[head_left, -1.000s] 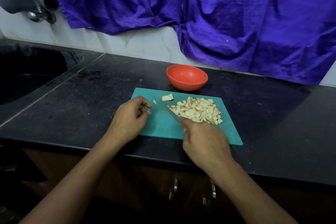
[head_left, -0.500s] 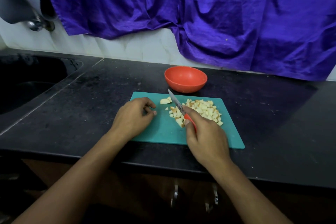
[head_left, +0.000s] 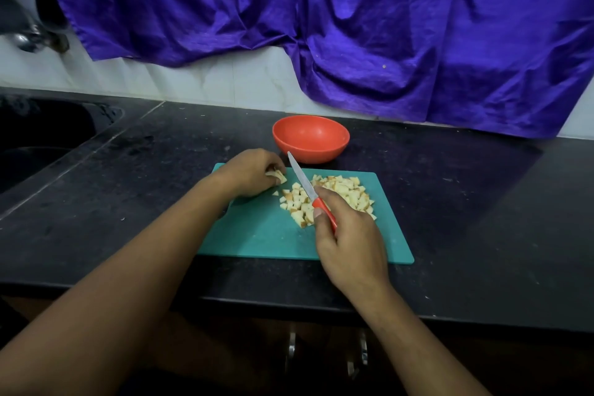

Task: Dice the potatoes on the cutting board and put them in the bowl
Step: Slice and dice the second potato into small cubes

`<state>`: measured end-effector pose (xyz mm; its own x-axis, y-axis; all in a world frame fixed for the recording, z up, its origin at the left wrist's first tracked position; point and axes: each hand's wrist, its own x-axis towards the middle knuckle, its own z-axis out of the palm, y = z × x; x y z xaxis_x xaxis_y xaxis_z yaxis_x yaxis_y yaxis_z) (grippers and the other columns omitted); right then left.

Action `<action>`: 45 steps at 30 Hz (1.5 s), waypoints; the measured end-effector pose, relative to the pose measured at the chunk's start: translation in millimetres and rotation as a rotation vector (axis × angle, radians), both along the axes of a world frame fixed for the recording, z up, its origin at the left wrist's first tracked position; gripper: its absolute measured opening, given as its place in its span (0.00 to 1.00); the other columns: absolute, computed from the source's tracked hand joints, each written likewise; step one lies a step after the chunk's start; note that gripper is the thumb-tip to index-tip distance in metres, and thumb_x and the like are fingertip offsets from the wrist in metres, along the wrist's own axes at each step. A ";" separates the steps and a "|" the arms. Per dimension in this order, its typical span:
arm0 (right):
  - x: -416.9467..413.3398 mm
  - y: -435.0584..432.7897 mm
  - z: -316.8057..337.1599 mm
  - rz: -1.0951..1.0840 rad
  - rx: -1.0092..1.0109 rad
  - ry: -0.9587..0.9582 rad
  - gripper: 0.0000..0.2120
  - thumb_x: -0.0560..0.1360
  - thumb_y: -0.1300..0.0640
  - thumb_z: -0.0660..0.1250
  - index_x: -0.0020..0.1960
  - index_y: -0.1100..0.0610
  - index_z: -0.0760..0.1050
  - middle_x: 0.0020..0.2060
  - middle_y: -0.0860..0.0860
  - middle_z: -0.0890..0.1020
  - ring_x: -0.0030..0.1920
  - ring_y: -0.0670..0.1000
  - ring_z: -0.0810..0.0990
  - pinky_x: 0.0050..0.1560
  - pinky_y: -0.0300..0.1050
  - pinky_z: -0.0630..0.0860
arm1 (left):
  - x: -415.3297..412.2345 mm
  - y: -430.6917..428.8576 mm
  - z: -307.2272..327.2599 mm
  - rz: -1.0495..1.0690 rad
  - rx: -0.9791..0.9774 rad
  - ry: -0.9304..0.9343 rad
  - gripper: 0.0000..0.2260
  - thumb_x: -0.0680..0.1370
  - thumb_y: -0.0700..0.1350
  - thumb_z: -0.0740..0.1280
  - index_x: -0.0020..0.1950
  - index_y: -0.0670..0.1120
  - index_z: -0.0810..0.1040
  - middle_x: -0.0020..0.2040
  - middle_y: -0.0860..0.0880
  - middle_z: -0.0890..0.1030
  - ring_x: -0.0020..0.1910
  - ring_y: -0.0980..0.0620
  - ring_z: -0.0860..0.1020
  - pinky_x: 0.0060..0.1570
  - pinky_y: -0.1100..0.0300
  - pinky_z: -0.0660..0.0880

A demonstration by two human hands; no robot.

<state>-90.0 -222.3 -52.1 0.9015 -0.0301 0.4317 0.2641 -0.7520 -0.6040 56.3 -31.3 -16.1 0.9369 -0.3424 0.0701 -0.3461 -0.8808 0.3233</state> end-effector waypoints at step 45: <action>-7.9 7.1 5.9 -0.021 -0.129 0.018 0.18 0.83 0.50 0.63 0.72 0.45 0.74 0.42 0.41 0.81 0.33 0.38 0.72 0.32 0.34 0.64 | -88.9 45.2 -10.4 0.012 -0.236 -0.057 0.14 0.76 0.51 0.76 0.61 0.54 0.84 0.51 0.59 0.80 0.42 0.63 0.77 0.44 0.68 0.70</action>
<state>-97.9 -215.1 -46.2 0.9089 0.0053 0.4171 0.2372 -0.8290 -0.5064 -32.6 13.9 -26.5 0.9331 -0.2993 0.1995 -0.3596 -0.7873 0.5009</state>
